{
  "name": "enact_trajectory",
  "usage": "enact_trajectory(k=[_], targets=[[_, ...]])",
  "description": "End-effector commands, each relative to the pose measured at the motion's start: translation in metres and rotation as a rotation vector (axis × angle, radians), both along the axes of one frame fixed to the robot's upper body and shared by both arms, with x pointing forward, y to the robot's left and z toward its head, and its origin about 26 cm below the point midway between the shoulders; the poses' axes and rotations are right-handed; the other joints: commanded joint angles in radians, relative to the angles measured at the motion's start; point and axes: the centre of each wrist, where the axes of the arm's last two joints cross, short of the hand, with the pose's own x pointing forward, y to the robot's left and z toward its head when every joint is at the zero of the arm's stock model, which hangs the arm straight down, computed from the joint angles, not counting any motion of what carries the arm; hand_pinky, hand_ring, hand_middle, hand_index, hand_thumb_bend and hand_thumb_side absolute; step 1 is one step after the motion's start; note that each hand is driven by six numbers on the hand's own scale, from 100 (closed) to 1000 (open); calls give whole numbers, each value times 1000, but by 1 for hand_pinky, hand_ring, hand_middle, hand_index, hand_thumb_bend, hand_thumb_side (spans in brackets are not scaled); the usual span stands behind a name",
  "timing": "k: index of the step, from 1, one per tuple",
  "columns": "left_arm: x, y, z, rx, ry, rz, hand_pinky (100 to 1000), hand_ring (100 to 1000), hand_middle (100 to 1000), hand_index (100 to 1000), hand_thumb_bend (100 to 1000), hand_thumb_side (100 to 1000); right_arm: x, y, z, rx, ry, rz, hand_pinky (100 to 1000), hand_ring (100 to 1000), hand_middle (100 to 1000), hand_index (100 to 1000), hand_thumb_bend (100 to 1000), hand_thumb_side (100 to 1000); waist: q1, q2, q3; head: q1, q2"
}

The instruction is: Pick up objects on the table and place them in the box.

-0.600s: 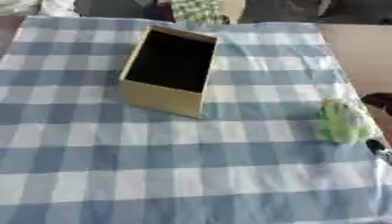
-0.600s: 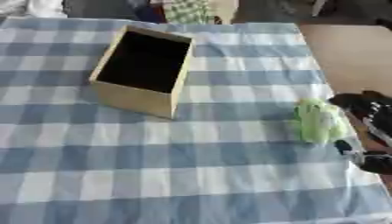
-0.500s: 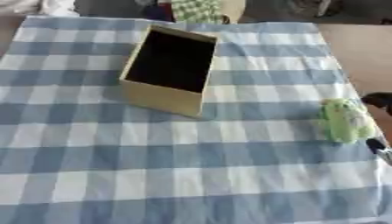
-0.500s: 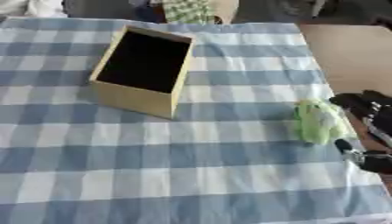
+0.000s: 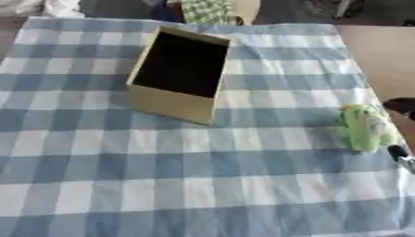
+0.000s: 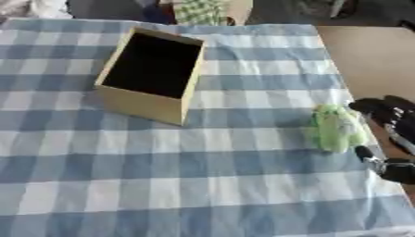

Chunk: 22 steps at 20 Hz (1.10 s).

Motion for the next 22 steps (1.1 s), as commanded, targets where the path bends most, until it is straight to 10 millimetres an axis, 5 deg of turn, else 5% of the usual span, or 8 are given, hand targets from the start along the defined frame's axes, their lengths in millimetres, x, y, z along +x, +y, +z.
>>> enact_trajectory(k=[1,10,22], targets=[[-2,0,8,11,-29,-2,406,691,761,645,100,729,3,-2,15,-51,-6,6,994,917,912,1000,300,100,2,-12,1,-1,-9],[-1,0,9,18,-27,-5,403,692,762,645,100,727,7,-3,24,-142,36,-18,1000,928,924,1000,407,100,3,-10,3,1,-10],[-1,-1,10,25,-22,-13,400,694,764,645,100,729,17,-3,32,-161,97,26,996,929,917,1000,373,100,3,-6,6,-4,-11]])
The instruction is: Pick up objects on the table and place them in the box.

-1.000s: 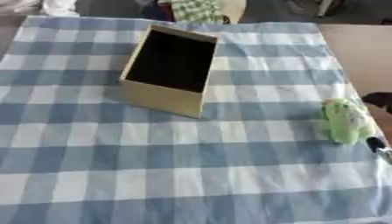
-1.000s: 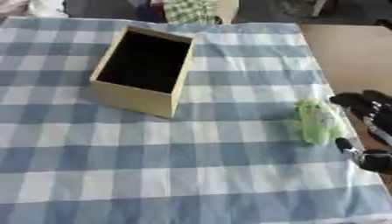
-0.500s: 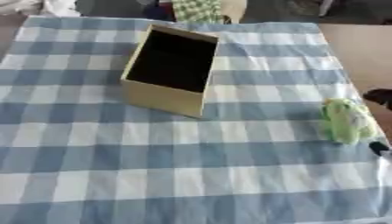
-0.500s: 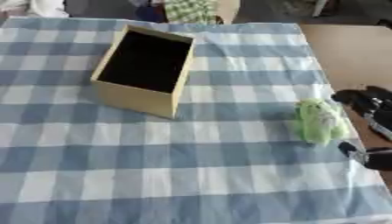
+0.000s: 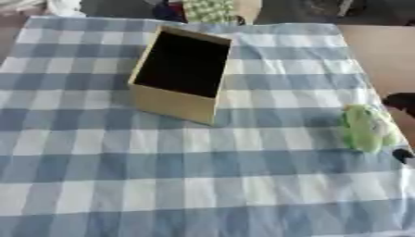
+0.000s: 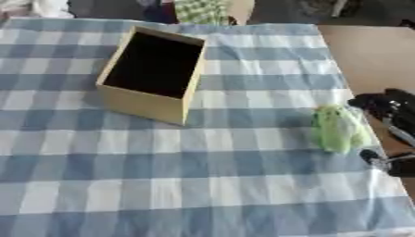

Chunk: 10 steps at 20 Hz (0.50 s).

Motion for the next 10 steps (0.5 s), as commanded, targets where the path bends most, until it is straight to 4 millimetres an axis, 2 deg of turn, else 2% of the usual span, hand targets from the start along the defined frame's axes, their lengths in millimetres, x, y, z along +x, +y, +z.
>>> enact_trajectory(k=[1,10], targets=[[-2,0,8,13,-27,-7,400,694,765,645,100,729,6,-5,11,-35,18,21,996,929,917,1000,374,100,1,-11,2,-4,-11],[-2,-1,7,15,-23,-9,399,695,767,644,100,732,18,-25,11,-38,76,9,996,932,918,1000,376,100,0,-8,6,-8,-14]])
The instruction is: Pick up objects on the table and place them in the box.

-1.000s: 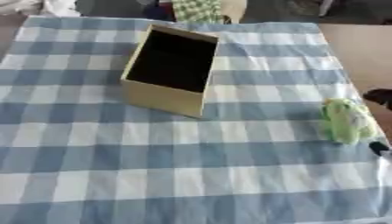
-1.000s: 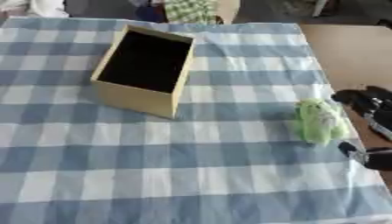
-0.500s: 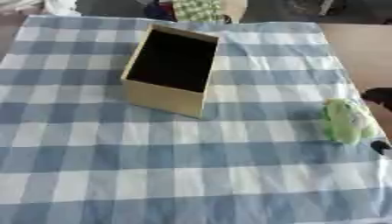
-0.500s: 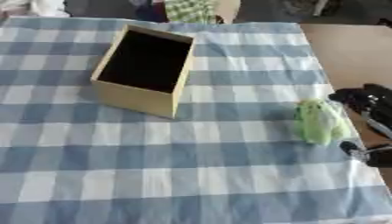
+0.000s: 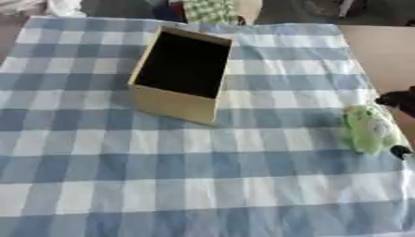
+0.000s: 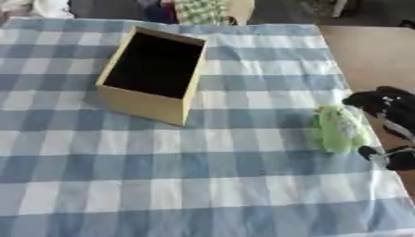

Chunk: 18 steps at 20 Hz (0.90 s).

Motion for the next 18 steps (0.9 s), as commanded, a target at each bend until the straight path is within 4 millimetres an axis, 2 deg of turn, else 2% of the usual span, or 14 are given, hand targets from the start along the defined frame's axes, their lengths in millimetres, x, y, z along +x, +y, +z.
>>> enact_trajectory(k=[1,8,18], targets=[[-2,-1,7,11,-25,-7,398,695,767,644,100,732,6,-12,10,-30,19,-3,996,932,918,1000,376,100,1,-11,1,-4,-10],[-2,-1,7,13,-22,-9,397,696,769,644,100,732,13,-28,4,-21,81,-20,994,932,917,1000,346,100,2,-5,3,-7,-9],[-2,-2,7,13,-16,-12,396,698,772,644,100,733,21,-27,6,5,134,31,986,927,910,1000,301,101,-2,0,7,-12,-6]])
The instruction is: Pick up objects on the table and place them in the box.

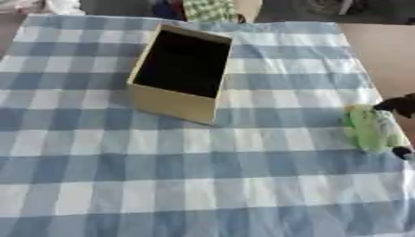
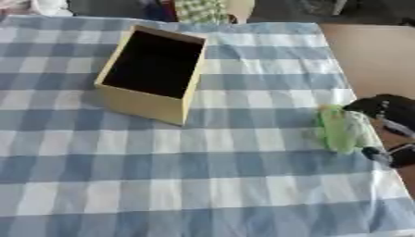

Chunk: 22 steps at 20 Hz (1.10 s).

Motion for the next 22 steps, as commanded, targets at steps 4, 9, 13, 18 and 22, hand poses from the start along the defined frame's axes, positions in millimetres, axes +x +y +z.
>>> enact_trajectory(k=[4,9,13,18,22], targets=[[-2,-2,7,7,-23,-13,396,699,773,643,100,736,8,-3,17,-21,16,33,982,925,908,1000,286,110,-3,-11,3,-7,-5],[-2,-3,6,7,-20,-15,396,700,774,642,100,741,13,-2,20,-9,9,46,970,916,897,998,260,132,-7,-7,6,-8,-7],[-2,-3,7,6,-21,-14,396,701,776,642,100,742,14,-3,18,-4,3,45,897,866,793,949,209,186,-9,-4,9,-9,-8],[-2,-3,7,7,-18,-16,396,702,777,641,100,743,15,-2,15,32,-13,56,844,790,637,865,109,249,-10,-2,9,-9,-10],[-2,-4,7,6,-16,-17,396,702,777,641,100,744,15,0,14,45,-23,70,806,721,553,742,100,227,-10,0,10,-10,-11]])
